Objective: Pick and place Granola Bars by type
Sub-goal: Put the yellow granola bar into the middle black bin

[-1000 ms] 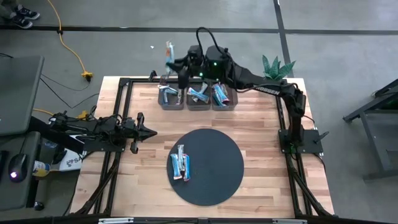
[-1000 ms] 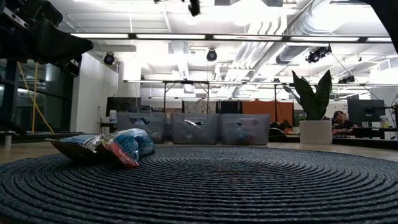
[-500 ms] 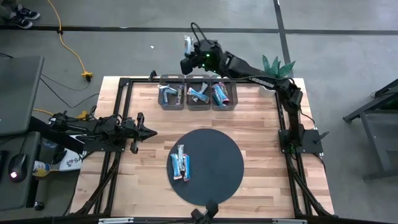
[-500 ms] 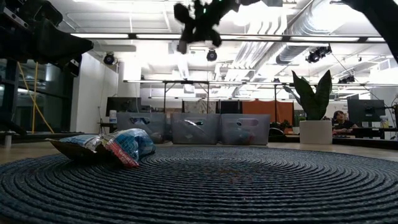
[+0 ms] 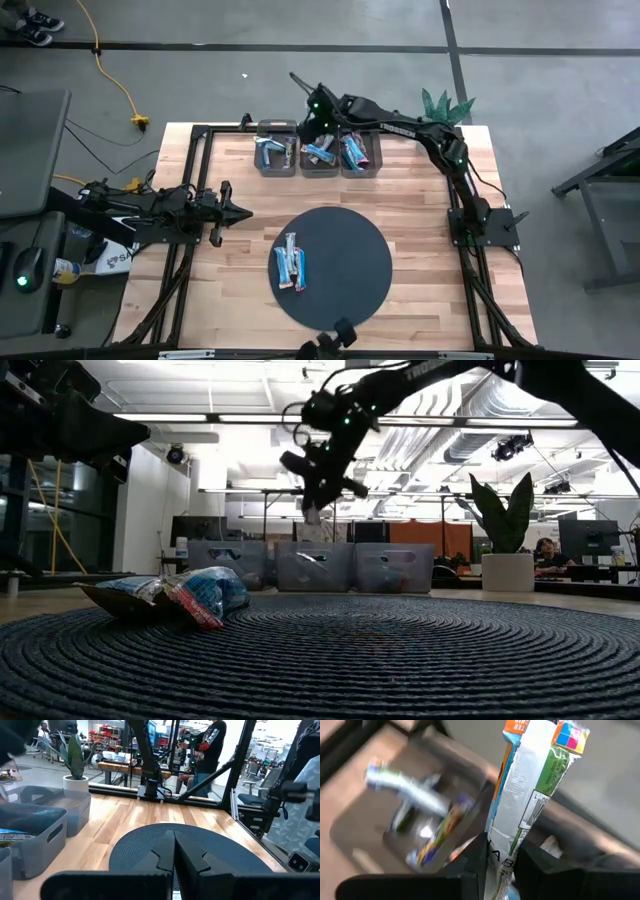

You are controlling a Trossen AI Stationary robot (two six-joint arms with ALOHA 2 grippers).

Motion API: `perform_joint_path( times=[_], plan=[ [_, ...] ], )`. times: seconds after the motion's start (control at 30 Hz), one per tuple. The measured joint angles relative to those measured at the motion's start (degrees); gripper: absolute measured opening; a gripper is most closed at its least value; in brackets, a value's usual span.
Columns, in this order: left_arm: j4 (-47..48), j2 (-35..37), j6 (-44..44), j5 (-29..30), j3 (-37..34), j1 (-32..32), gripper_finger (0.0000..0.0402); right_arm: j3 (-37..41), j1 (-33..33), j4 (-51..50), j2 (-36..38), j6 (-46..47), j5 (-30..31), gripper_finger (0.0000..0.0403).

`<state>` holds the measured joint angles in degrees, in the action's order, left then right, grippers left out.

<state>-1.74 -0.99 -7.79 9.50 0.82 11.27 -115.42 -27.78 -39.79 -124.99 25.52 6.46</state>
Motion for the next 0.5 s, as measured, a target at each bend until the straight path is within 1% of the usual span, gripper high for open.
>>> perform_joint_path(
  times=[0.17, 0.5],
  plan=[
    [0.0, 0.0, 0.0, -0.02, -0.02, 0.0, 0.0001, 0.0, 0.97, -1.55, -2.0, 0.24, -4.6, 0.0064],
    [0.02, 0.02, 0.0, -0.02, 0.0, -0.01, 0.0001, -0.02, 2.35, -2.84, -6.42, 0.28, -3.78, 0.0064]
  ],
)
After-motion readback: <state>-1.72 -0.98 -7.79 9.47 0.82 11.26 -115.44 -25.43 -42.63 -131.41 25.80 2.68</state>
